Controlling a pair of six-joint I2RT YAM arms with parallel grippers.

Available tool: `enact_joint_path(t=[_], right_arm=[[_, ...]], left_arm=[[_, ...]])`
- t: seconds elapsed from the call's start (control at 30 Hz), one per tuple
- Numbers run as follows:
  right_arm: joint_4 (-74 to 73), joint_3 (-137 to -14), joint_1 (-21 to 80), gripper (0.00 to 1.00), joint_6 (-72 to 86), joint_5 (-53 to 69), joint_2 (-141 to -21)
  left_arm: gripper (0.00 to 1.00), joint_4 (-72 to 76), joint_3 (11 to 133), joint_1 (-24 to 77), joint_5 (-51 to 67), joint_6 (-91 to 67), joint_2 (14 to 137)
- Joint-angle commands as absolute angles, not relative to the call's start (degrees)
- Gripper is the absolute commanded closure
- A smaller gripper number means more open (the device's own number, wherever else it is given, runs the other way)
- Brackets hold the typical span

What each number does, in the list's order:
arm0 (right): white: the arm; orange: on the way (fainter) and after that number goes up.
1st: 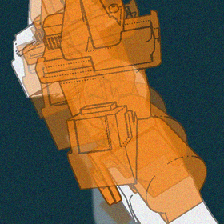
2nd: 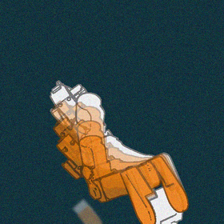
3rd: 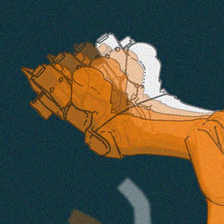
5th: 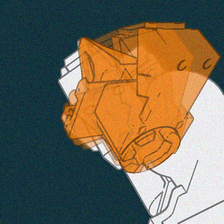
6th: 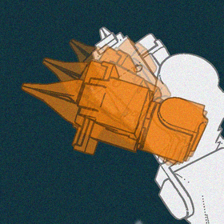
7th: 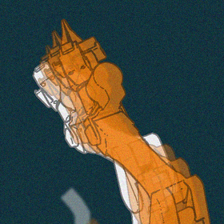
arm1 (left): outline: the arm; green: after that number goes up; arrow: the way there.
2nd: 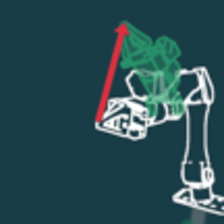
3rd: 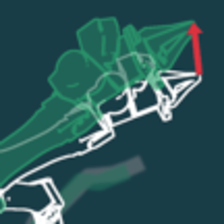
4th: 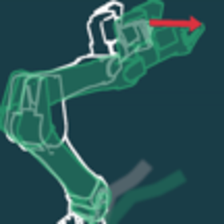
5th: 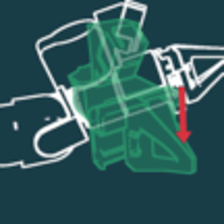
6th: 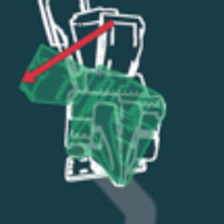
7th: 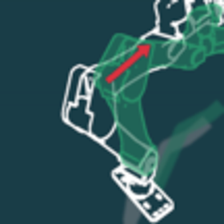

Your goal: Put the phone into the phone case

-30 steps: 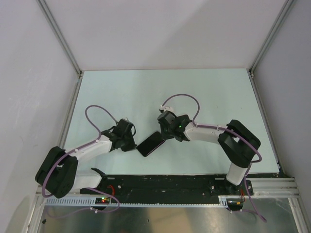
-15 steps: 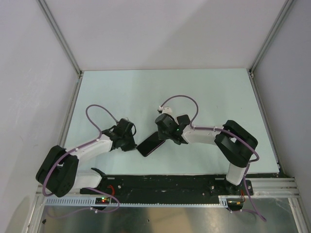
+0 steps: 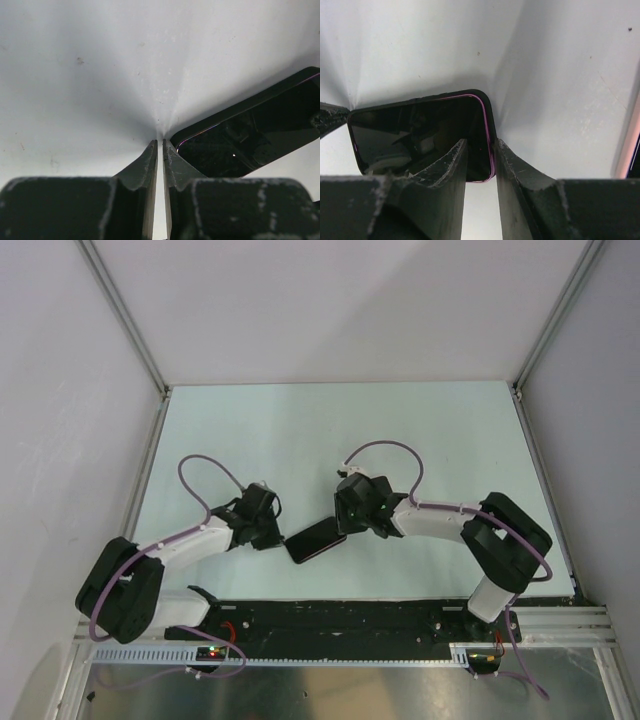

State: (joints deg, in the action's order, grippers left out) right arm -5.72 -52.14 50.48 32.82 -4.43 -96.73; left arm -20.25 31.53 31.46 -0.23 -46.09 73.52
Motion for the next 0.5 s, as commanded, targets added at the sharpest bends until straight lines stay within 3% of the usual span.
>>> enact_joint_path(t=[0.0, 0.27, 0.47], right_arm=[[-15.8, -49.7, 50.8, 0.68, 33.5, 3.3, -95.2], [-17.8, -49.8, 48.8, 0.6, 33.2, 3.8, -90.7], [-18.2, -49.8, 48.4, 0.59, 33.4, 4.5, -89.7]], left_arm=[[0.85, -15.9, 31.5, 32.7, 1.6, -46.8, 75.2], [0.85, -16.1, 31.6, 32.7, 1.7, -46.8, 75.1], [0.85, -16.0, 31.8, 32.7, 1.7, -46.8, 75.2]])
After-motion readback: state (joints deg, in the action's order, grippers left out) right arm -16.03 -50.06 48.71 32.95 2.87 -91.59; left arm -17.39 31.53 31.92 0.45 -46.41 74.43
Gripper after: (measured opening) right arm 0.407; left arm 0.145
